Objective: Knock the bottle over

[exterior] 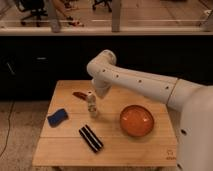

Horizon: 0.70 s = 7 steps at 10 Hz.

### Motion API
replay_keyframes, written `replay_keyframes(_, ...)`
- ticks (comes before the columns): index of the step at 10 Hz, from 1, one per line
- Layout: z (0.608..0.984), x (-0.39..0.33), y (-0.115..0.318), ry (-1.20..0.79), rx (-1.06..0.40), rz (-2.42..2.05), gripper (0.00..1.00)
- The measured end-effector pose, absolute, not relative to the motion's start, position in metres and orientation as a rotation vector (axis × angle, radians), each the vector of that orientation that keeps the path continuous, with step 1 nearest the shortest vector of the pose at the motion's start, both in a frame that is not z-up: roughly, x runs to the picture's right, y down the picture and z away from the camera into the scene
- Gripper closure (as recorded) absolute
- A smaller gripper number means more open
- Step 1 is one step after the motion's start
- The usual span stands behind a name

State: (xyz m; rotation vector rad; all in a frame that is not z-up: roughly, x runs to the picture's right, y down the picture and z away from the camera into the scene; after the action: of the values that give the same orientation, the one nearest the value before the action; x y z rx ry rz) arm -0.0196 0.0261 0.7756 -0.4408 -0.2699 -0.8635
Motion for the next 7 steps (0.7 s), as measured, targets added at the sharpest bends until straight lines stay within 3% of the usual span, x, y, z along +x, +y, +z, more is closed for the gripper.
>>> replay_keyframes(7, 0.7818, -0.0191, 0.0165, -0.229, -0.403, -0.832, 1.00)
